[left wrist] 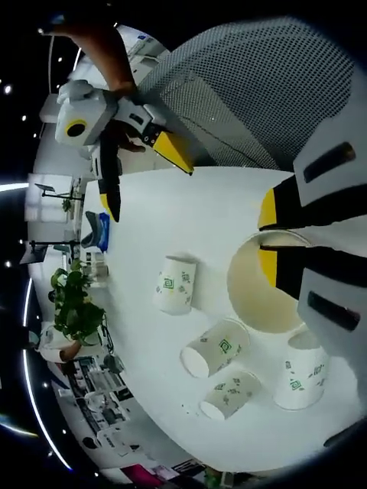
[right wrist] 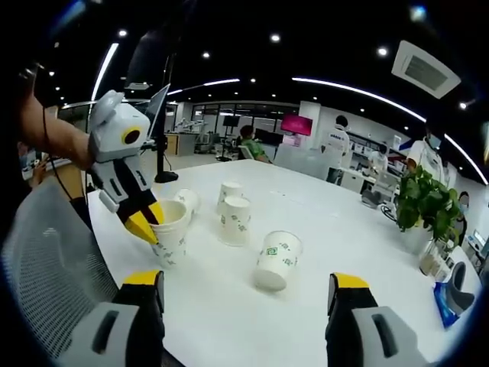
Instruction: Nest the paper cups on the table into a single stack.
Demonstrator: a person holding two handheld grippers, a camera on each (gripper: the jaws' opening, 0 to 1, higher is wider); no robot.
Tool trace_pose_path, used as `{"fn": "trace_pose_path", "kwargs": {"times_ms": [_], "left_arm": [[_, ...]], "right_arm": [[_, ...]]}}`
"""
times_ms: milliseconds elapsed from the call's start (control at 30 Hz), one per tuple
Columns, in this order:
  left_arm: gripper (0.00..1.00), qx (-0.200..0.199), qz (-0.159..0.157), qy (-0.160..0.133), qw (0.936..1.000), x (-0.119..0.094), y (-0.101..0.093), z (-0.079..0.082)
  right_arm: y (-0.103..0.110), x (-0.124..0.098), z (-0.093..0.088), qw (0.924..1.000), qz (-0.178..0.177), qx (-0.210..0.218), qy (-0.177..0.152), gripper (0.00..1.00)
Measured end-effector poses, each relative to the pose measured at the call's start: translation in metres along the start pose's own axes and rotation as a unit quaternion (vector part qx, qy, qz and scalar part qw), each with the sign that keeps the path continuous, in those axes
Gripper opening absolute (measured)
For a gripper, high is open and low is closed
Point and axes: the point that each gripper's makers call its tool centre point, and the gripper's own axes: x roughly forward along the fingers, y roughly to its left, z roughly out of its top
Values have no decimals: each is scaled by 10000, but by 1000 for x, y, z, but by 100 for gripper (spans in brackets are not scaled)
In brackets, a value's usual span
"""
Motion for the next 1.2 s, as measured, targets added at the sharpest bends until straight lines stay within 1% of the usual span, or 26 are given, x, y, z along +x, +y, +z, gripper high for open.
{"fn": "trace_pose_path", "kwargs": {"times_ms": [133,267,400,567,600,633,733,767,867,967,1000,1133,1200], "left_arm": [[5,66,33,3,10000,-2,-2,4],[9,106,111,-3,9999,-9,-2,10],[13,41,165,-30,9999,-17,-1,13],[17,-4,259,-165,9995,-31,-1,18],[18,-36,299,-219,9993,-34,0,20],[19,-95,338,-303,9989,-39,1,23],[22,-118,377,-508,9979,-49,2,30],[24,-79,414,-608,9973,-54,3,35],[28,-125,568,-785,9952,-66,8,44],[32,-185,681,-1049,9920,-79,12,54],[33,-202,703,-1100,9912,-81,12,55],[40,-243,911,-1305,9870,-91,18,59],[44,-337,990,-1427,9842,-95,21,58]], "right_arm": [[0,0,0,10000,3,-5,6,89],[0,0,1,10000,4,8,2,89],[2,0,-1,10000,55,36,44,90],[3,1,-3,9997,136,125,155,90],[5,2,-8,9993,208,127,275,90],[7,3,-15,9985,267,86,477,90],[3,5,-10,9988,246,-14,428,90],[1,6,-7,9989,241,-7,413,90],[-8,12,1,9992,190,23,365,90],[-15,19,3,9991,151,69,388,88],[-17,23,3,9989,151,89,435,87],[-18,31,5,9988,141,162,441,84],[-20,38,5,9984,125,307,460,83]]}}
